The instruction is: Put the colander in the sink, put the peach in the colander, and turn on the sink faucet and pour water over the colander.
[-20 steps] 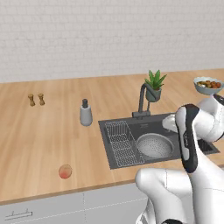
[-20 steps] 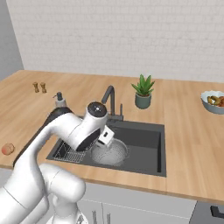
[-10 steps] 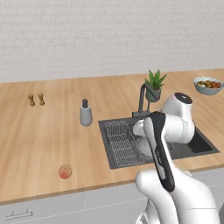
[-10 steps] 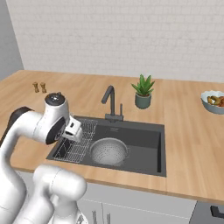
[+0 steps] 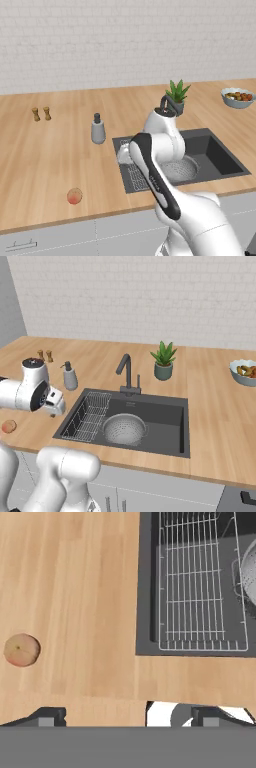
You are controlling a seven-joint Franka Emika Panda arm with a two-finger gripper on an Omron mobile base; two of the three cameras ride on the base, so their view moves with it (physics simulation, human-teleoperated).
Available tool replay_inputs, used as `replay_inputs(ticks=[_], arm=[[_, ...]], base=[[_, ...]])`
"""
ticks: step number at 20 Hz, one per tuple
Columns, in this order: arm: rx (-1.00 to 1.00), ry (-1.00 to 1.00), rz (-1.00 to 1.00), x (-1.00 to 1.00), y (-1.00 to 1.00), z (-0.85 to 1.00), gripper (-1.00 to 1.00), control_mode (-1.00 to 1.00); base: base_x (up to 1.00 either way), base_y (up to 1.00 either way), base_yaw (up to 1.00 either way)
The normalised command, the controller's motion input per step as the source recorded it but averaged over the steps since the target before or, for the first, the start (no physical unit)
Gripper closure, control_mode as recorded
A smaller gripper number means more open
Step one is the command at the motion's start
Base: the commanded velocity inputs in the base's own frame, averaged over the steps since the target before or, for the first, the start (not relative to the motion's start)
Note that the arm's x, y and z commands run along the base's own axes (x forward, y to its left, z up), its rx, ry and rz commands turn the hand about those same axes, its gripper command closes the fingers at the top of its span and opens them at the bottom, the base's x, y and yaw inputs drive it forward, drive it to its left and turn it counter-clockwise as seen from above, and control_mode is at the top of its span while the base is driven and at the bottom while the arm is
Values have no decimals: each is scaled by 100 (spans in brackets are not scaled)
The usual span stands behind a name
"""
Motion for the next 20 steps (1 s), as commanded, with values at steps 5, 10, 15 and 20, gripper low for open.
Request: replay_inputs(ticks=[5,10,15,20], arm=[[0,16,6,8,100,-15,-100,-100],[-6,8,5,14,100,-28,-100,-100],[-12,0,4,19,100,-37,-100,-100],[-13,0,2,20,92,-37,-100,-100]], base=[[0,0,0],[0,0,0],[0,0,0],[0,0,0]])
